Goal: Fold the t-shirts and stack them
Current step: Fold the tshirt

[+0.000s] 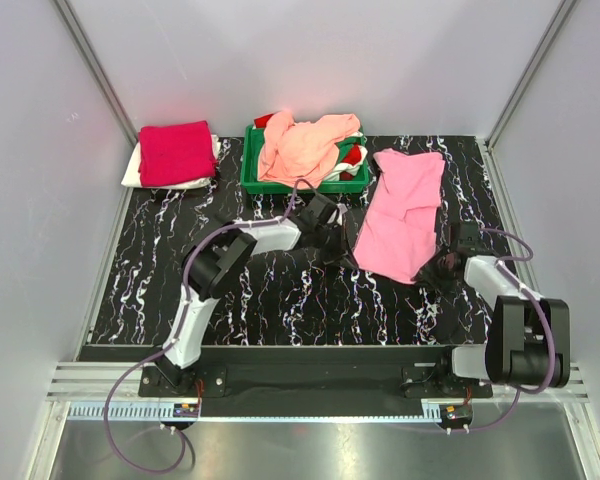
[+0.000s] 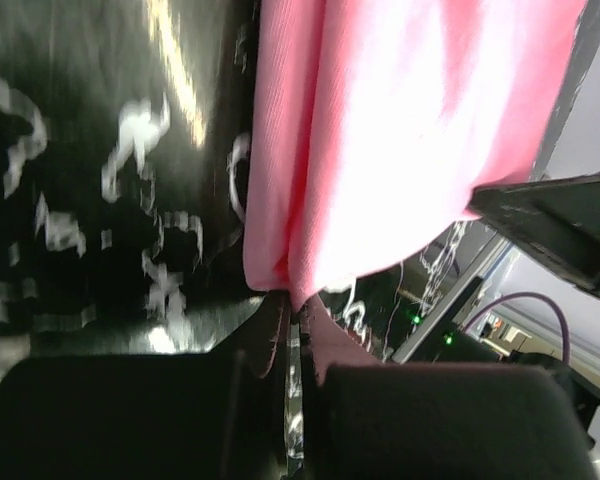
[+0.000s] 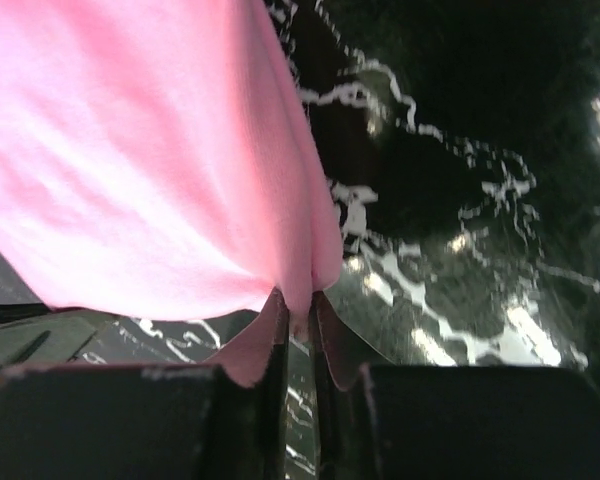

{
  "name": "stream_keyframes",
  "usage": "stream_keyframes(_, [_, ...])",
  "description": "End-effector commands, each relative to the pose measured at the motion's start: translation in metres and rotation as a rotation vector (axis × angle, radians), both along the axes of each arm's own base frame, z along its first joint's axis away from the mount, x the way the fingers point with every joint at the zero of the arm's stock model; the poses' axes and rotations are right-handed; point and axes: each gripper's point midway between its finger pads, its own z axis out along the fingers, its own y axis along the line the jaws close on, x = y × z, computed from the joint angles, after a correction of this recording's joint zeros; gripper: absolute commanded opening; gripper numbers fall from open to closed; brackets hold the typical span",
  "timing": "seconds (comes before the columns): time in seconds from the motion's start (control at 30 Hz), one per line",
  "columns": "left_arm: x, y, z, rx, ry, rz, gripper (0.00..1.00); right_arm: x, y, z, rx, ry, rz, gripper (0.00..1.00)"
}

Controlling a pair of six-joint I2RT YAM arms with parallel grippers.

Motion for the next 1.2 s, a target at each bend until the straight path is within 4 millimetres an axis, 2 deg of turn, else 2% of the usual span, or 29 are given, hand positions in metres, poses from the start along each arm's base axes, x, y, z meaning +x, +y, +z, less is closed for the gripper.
stream_keyframes(0.0, [-0.005,0.006,0.046,-0.020,-0.101,0.019,0.00,-0.008,0.003,0.025,0.005,-0.015,0.009,0.00])
stream_keyframes(0.03, [-0.019,0.017,0.046,-0.006,-0.078,0.032,0.00,-0.009,0.004,0.029,0.011,-0.016,0.016,0.00])
stream_keyframes(0.1, [-0.039,0.023,0.057,-0.016,-0.071,0.042,0.00,-0.021,0.008,0.033,0.030,0.005,0.021,0.00])
stream_keyframes(0.13, [-0.055,0.033,0.043,0.011,-0.036,0.043,0.00,-0.027,0.011,0.035,0.046,0.012,0.026,0.00])
stream_keyframes(0.2, [-0.079,0.034,0.042,0.014,-0.027,0.032,0.00,-0.040,0.016,0.042,0.068,0.005,0.029,0.00])
stream_keyframes(0.23, [-0.089,0.033,0.050,-0.004,-0.026,0.034,0.00,-0.049,0.020,0.040,0.083,0.015,0.028,0.00])
stream_keyframes(0.27, [-0.112,0.037,0.040,0.019,-0.002,0.009,0.00,-0.058,0.025,0.047,0.099,0.000,0.039,0.00])
stream_keyframes(0.3, [-0.121,0.037,0.049,0.006,-0.005,0.014,0.00,-0.065,0.027,0.047,0.107,0.001,0.044,0.00])
stream_keyframes(0.33, [-0.132,0.039,0.047,0.016,0.002,0.013,0.00,-0.072,0.031,0.050,0.122,0.003,0.042,0.00])
stream_keyframes(0.37, [-0.154,0.042,0.041,0.039,0.019,-0.008,0.00,-0.082,0.037,0.058,0.147,-0.011,0.054,0.00])
stream_keyframes(0.43, [-0.173,0.044,0.053,0.023,0.030,0.009,0.00,-0.094,0.046,0.065,0.185,-0.010,0.060,0.00])
stream_keyframes(0.47, [-0.194,0.048,0.048,0.043,0.042,-0.015,0.00,-0.105,0.053,0.069,0.226,0.008,0.071,0.00])
stream_keyframes(0.5, [-0.200,0.049,0.060,0.030,0.035,0.008,0.00,-0.110,0.057,0.078,0.239,-0.018,0.087,0.00])
stream_keyframes(0.53, [-0.208,0.051,0.063,0.034,0.038,0.008,0.00,-0.116,0.059,0.083,0.248,-0.019,0.093,0.00])
stream_keyframes(0.57, [-0.224,0.053,0.063,0.050,0.046,-0.014,0.00,-0.130,0.060,0.087,0.254,-0.004,0.098,0.00])
stream_keyframes(0.63, [-0.235,0.055,0.078,0.038,0.035,-0.003,0.00,-0.150,0.061,0.097,0.254,0.017,0.114,0.00])
stream_keyframes(0.67, [-0.249,0.058,0.078,0.062,0.037,-0.026,0.00,-0.156,0.060,0.104,0.246,-0.016,0.128,0.00])
stream_keyframes(0.73, [-0.263,0.060,0.088,0.062,0.026,-0.034,0.00,-0.168,0.061,0.113,0.246,-0.027,0.142,0.00])
stream_keyframes(0.77, [-0.267,0.064,0.088,0.075,0.032,-0.034,0.00,-0.181,0.062,0.115,0.252,-0.017,0.143,0.00])
stream_keyframes(0.83, [-0.276,0.066,0.096,0.065,0.039,-0.036,0.00,-0.192,0.066,0.123,0.280,-0.020,0.134,0.00])
stream_keyframes(0.93, [-0.277,0.068,0.114,0.045,0.022,-0.037,0.00,-0.193,0.066,0.141,0.278,-0.082,0.128,0.00])
stream_keyframes(1.03, [-0.262,0.070,0.132,0.072,-0.037,-0.040,0.05,-0.173,0.062,0.162,0.252,-0.148,0.124,0.00])
stream_keyframes(1.1, [-0.257,0.070,0.132,0.095,-0.048,-0.096,0.05,-0.156,0.062,0.176,0.257,-0.178,0.115,0.00])
stream_keyframes(1.13, [-0.248,0.074,0.131,0.118,-0.044,-0.092,0.04,-0.144,0.063,0.183,0.260,-0.213,0.118,0.00])
stream_keyframes(1.17, [-0.241,0.071,0.139,0.108,-0.054,-0.097,0.04,-0.135,0.062,0.185,0.260,-0.203,0.113,0.00])
